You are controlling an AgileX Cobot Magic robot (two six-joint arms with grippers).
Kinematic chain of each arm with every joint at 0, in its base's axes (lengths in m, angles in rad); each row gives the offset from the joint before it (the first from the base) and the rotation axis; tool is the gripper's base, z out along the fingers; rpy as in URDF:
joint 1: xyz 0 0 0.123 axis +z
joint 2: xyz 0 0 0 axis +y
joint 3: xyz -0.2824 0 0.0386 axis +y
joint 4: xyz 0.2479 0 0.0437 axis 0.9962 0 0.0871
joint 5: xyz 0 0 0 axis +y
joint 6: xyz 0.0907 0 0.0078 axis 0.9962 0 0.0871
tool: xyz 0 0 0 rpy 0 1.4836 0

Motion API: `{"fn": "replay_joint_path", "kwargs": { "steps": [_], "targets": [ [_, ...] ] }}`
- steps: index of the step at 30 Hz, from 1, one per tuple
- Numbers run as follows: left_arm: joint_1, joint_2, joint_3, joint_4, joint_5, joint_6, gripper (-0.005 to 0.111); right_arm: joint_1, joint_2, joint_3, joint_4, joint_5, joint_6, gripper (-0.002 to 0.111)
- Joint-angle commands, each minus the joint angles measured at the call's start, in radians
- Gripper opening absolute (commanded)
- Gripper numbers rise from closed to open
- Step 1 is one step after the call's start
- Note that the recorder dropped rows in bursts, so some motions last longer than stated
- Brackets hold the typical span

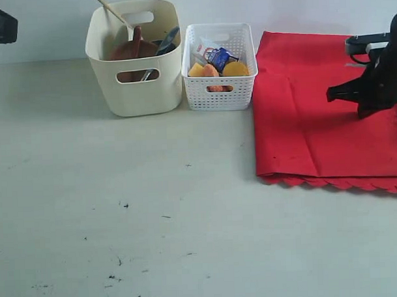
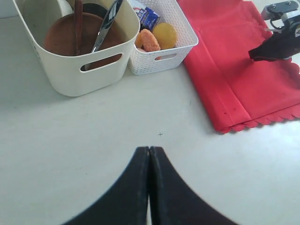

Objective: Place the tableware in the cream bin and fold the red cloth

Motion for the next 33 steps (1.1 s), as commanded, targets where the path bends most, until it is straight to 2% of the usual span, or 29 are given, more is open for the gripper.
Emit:
{"fn": "replay_joint_path", "kwargs": {
  "steps": [1,8,14,24,27,33],
  "targets": [
    [0.001,-0.007,0.002,-0.013,-0.011,0.004,0.000,-0.009,0.077,-0.051,0.016,-0.037,-0.026,0.000],
    [0.001,-0.007,0.002,-0.057,-0.008,0.027,0.000,-0.009,0.195,-0.164,0.051,-0.040,-0.044,0.000],
    [0.001,-0.007,0.002,-0.055,-0.012,0.035,0.000,-0.016,0.103,-0.170,0.039,-0.007,-0.042,0.000],
    [0.001,-0.007,0.006,-0.055,-0.027,0.053,0.000,-0.013,-0.324,-0.168,0.069,0.283,-0.093,0.000],
    [0.001,-0.013,0.041,-0.074,-0.071,0.062,0.000,-0.013,-0.525,-0.091,0.072,0.292,-0.096,0.000],
    [0.001,-0.013,0.045,-0.076,-0.076,0.107,0.000,-0.013,-0.736,0.000,0.072,0.319,-0.103,0.000]
  ]
}}
